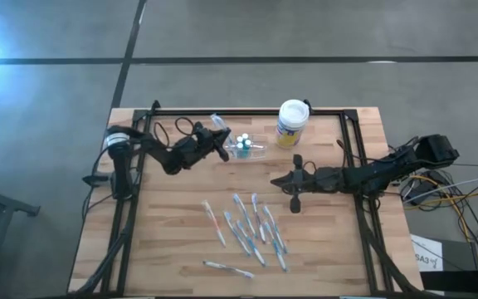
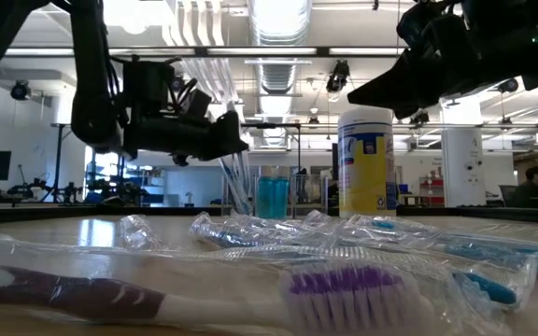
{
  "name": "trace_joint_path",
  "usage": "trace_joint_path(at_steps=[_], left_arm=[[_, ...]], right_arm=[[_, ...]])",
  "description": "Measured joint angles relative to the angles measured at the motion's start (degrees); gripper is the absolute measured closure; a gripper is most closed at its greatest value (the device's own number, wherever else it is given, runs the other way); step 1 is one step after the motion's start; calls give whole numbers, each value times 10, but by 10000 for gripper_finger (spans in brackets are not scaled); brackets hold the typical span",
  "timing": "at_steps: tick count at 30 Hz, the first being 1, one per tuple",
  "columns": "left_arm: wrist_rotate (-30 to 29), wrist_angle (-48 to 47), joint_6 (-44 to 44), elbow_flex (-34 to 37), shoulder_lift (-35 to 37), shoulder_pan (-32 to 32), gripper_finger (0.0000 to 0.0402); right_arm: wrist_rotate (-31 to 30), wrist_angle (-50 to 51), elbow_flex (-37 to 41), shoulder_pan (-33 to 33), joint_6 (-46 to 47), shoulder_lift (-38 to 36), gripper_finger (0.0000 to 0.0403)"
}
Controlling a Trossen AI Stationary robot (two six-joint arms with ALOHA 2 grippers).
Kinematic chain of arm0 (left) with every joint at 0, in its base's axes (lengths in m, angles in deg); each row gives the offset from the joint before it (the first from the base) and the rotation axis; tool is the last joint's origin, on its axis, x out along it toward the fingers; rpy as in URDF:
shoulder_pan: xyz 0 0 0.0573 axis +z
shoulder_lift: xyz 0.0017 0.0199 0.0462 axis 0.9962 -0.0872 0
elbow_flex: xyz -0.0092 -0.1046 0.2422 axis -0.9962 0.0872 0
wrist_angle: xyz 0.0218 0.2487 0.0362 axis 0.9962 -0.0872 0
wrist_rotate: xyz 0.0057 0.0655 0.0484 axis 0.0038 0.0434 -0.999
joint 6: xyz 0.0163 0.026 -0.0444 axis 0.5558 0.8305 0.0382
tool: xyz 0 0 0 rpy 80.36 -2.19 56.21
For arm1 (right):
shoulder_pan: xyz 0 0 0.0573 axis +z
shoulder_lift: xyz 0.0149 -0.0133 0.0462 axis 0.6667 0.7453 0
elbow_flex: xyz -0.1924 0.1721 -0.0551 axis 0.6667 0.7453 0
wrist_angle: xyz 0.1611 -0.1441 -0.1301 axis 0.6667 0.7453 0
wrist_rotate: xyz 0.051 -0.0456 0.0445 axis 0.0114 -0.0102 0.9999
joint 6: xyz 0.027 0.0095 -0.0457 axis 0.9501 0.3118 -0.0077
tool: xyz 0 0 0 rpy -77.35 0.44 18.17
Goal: Pick & Place toothbrushing station
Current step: Put the blue toothbrush into the transparent toothbrush holder
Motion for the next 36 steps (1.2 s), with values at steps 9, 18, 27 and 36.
trace_joint_path(at_steps=[9,18,27,36], left_arm=[[0,-15,-22,-7,-8,0,382],[0,-38,-34,-9,-8,0,382],[-2,-55,-68,-11,-8,0,380],[-3,-71,-100,-11,-8,0,369]], right_arm=[[0,0,2,0,1,0,394],[0,-2,2,0,2,0,394],[0,-2,2,0,2,0,394],[0,-2,2,0,2,0,394]])
